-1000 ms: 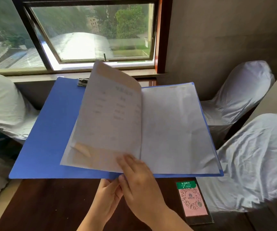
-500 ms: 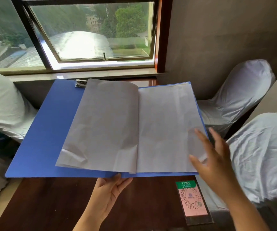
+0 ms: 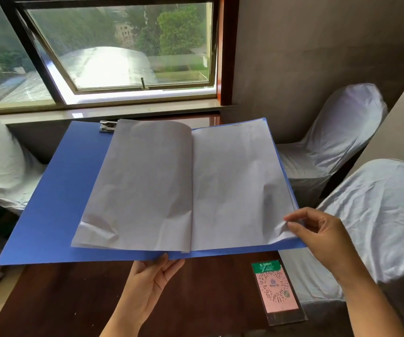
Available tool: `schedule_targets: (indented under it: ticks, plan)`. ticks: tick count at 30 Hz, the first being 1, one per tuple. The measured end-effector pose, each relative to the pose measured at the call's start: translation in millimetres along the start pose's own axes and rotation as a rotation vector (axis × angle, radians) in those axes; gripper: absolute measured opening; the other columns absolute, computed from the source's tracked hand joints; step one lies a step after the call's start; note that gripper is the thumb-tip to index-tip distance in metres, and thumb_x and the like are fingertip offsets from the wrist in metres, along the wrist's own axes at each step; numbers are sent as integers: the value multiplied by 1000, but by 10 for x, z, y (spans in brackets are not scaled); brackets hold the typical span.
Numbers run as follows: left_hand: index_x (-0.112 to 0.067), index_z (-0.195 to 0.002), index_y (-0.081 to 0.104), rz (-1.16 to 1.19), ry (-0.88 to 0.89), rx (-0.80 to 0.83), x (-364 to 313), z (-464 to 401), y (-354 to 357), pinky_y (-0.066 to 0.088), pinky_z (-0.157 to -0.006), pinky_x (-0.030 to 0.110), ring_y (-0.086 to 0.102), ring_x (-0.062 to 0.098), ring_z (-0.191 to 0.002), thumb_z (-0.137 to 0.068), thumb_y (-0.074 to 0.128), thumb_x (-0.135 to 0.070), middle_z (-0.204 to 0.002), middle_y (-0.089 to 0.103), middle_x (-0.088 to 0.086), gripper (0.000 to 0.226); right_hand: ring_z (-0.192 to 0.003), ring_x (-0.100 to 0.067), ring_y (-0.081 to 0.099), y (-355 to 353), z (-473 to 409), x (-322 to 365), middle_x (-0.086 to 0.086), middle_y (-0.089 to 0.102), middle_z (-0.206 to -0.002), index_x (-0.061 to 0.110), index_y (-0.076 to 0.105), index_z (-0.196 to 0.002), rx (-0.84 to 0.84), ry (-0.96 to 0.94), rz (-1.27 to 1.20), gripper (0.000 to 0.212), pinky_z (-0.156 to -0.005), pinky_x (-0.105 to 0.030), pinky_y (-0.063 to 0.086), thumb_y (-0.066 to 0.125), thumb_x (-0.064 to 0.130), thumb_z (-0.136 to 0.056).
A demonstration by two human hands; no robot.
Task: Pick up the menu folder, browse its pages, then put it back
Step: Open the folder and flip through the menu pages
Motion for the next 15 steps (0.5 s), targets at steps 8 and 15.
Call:
schedule_targets:
  ticks: [8, 15]
  plan:
    - [-19, -111, 60, -15, 12, -23, -19, 20, -74, 60, -66, 36, 71, 31, -91, -73, 54, 5, -100, 75, 9, 46, -104, -23, 57, 67, 25, 301, 2, 57, -107, 30, 64, -78, -167, -181, 112, 24, -80, -30, 55, 70, 6, -78]
    - [-16, -109, 62, 3, 16, -41, 0, 26, -70, 60, -65, 35, 71, 30, -91, -74, 52, 3, -100, 76, 10, 41, -105, -14, 65, 573, 83, 336, 7, 69, -117, 43, 46, -127, 107, 48, -805, 68, -88, -30, 54, 72, 27, -66]
Point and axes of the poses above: each hand's wrist, its own z-axis away from the middle knuckle, its own y-axis out of the palm, x = y × z, the point moved 7 cm from there along -z, towards the middle knuckle
